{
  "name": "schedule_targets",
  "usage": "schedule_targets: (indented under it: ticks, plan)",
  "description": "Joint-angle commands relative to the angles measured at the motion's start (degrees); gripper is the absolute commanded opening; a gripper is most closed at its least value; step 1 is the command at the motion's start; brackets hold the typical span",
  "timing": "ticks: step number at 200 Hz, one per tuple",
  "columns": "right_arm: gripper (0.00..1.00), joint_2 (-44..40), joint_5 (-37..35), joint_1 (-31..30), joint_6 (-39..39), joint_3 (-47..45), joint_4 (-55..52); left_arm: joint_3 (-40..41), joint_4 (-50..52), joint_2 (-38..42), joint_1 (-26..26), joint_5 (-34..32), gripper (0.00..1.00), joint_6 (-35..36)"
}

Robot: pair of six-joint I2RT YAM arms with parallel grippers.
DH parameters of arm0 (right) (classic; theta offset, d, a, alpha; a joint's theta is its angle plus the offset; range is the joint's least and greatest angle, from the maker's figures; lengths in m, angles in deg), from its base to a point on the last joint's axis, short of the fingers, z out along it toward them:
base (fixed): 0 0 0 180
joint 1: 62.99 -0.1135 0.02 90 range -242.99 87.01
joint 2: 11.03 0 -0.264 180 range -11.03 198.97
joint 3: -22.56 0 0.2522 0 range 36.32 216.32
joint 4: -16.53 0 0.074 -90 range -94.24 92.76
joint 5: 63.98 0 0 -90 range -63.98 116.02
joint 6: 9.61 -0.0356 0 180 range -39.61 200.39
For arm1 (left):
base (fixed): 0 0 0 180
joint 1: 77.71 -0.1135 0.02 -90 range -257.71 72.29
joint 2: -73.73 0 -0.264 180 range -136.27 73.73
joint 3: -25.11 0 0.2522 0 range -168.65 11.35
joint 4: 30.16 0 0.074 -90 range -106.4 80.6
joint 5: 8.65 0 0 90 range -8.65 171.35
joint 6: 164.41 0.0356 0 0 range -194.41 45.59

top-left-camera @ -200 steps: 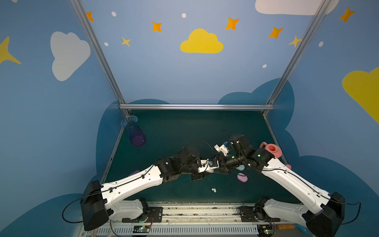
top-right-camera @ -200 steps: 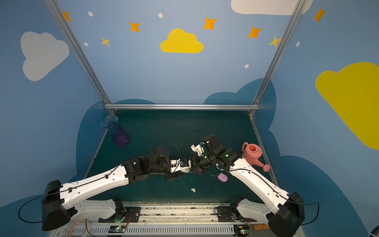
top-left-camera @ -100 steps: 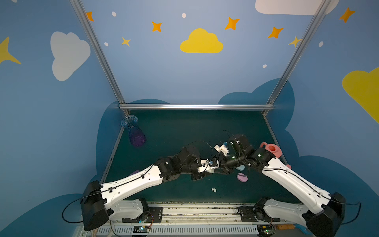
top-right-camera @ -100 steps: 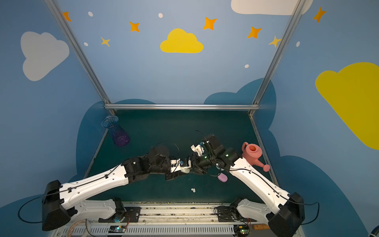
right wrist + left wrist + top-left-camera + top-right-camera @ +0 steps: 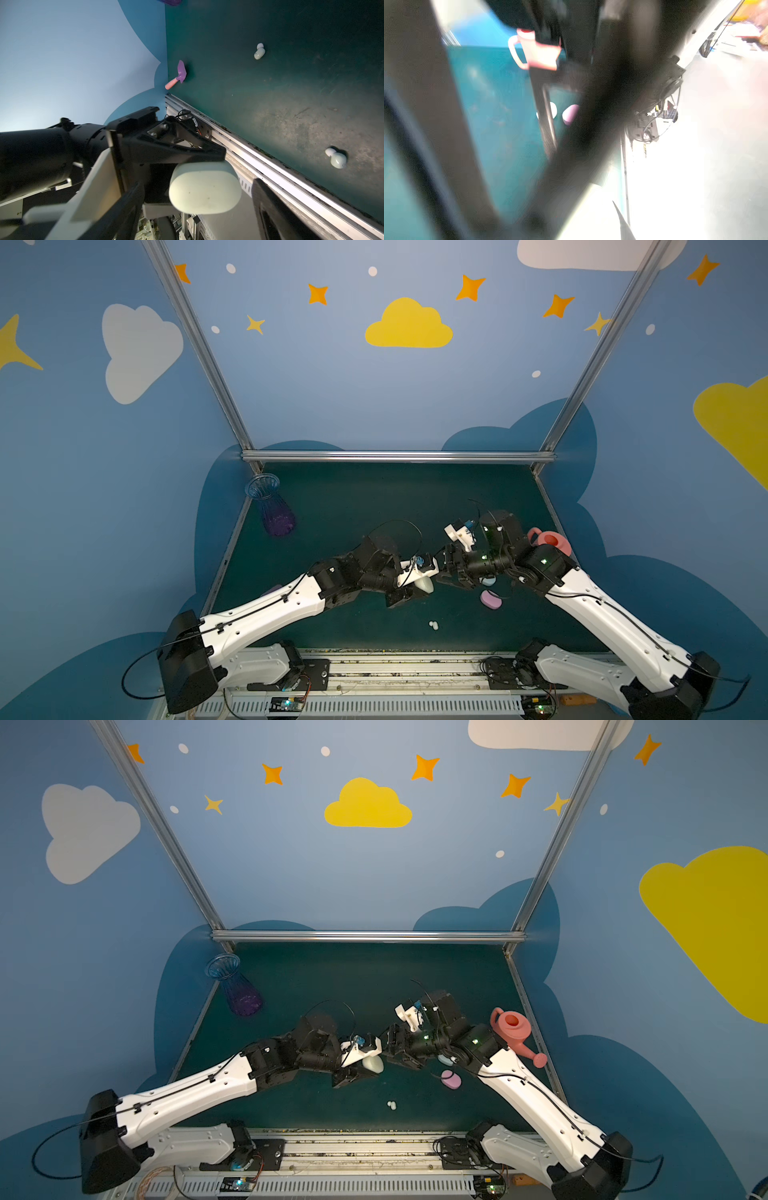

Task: Insert wireless bluetooth earbuds into charging case
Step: Pass the charging case, then open the charging case.

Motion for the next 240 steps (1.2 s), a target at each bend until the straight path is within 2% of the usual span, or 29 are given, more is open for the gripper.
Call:
schedule_targets:
  ticks: [1, 46, 73, 99, 120, 168, 240]
  plan:
    - [0.8, -2.0, -1.1, 1.72, 1.31, 0.22, -0.07, 1.66, -2.06, 1.81, -0.35, 2.74, 0.16, -3.7]
    - [0.8, -4.46, -4.68, 2.84, 11.66, -0.44, -5.07, 4.6, -9.88, 3.46, -2.46, 7.04, 0.14, -9.62]
    - [0.8, -8.99, -6.66, 2.19, 17.56, -3.81, -1.63, 4.84, -12.75, 2.9, -3.61, 11.42, 0.14, -11.91]
    - [0.79, -13.29, -8.0, -0.47, 22.8, -6.91, 2.65, 4.83, -13.34, 2.28, -3.83, 13.72, 0.13, -12.27]
    - [0.8, -13.59, -9.77, -3.42, 26.34, -6.58, 2.77, 4.4, -13.05, 2.01, -3.84, 14.12, 0.12, -13.07]
    - [0.8, -11.43, -14.02, -8.83, 31.14, -4.44, 2.42, 4.48, -13.2, 2.27, -3.92, 14.47, 0.11, -13.07]
    - [0.79, -8.49, -20.27, -12.41, 32.65, -2.11, 1.28, 4.43, -13.44, 2.63, -3.96, 15.83, 0.09, -13.25]
